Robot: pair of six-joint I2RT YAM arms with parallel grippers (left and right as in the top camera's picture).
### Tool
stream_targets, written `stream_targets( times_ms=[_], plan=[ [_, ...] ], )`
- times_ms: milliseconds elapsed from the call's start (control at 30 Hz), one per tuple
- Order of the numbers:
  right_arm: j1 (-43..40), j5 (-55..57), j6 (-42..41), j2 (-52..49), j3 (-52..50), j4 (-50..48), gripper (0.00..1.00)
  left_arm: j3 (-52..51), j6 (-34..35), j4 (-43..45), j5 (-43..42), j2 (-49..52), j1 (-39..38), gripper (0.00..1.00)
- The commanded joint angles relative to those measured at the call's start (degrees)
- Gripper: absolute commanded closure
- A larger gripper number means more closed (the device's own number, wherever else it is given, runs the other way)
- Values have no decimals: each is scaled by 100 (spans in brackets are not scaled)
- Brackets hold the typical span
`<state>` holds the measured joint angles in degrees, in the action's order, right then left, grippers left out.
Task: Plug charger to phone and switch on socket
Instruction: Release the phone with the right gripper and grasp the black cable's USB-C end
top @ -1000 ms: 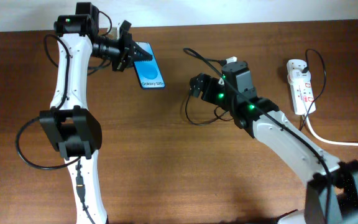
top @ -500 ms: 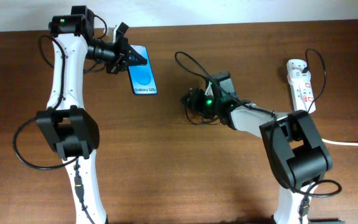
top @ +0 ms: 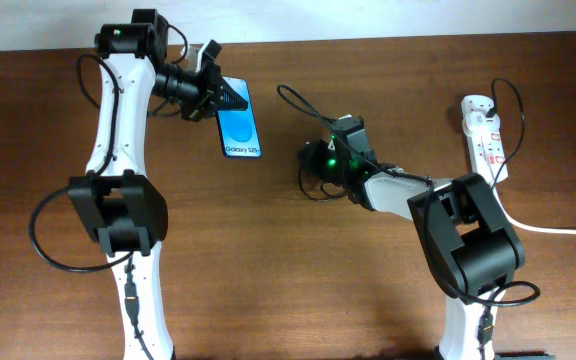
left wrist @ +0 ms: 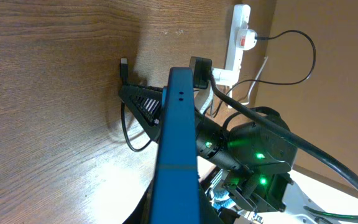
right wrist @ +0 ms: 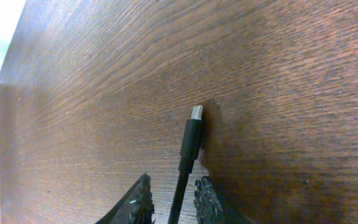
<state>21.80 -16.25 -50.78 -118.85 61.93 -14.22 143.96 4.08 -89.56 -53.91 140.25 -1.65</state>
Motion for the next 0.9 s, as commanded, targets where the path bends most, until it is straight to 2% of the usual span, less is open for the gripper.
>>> stream_targets(
  times_ms=[0,167,200,267,367,533,567,633,700,733,800,867],
  plan=[
    [31,57,-2,-269,-20,-184,73,61,-70,-7,-111,-55,24,100],
    [31,-256,-417,-444,-20,-321,75,61,-70,13,-111,-55,24,100],
    [33,-262,-417,-463,-20,-317,78,61,-70,11,-111,-55,24,100],
    [33,-435,-413,-533,-20,-44,78,61,-70,11,-114,-55,24,100],
    [33,-527,-343,-533,-20,31,78,61,-70,31,-111,-55,15,100],
    [33,-732,256,-533,-20,33,79,61,-70,33,-111,-55,13,100],
    [31,-728,258,-533,-20,31,81,61,-70,33,-111,-55,13,100],
    [13,-713,350,-533,-20,22,92,61,-70,35,-111,-55,13,100],
    [-175,-855,389,-527,-17,-15,95,61,-68,35,-116,-55,15,100],
    [-345,-1154,442,-527,7,-46,96,61,-68,35,-116,-55,15,100],
    [-769,-2374,1152,-433,188,-164,96,61,-68,33,-190,-55,15,100],
    [-1161,-3803,1550,9,356,-122,96,63,-72,247,-979,-55,15,100]
  ],
)
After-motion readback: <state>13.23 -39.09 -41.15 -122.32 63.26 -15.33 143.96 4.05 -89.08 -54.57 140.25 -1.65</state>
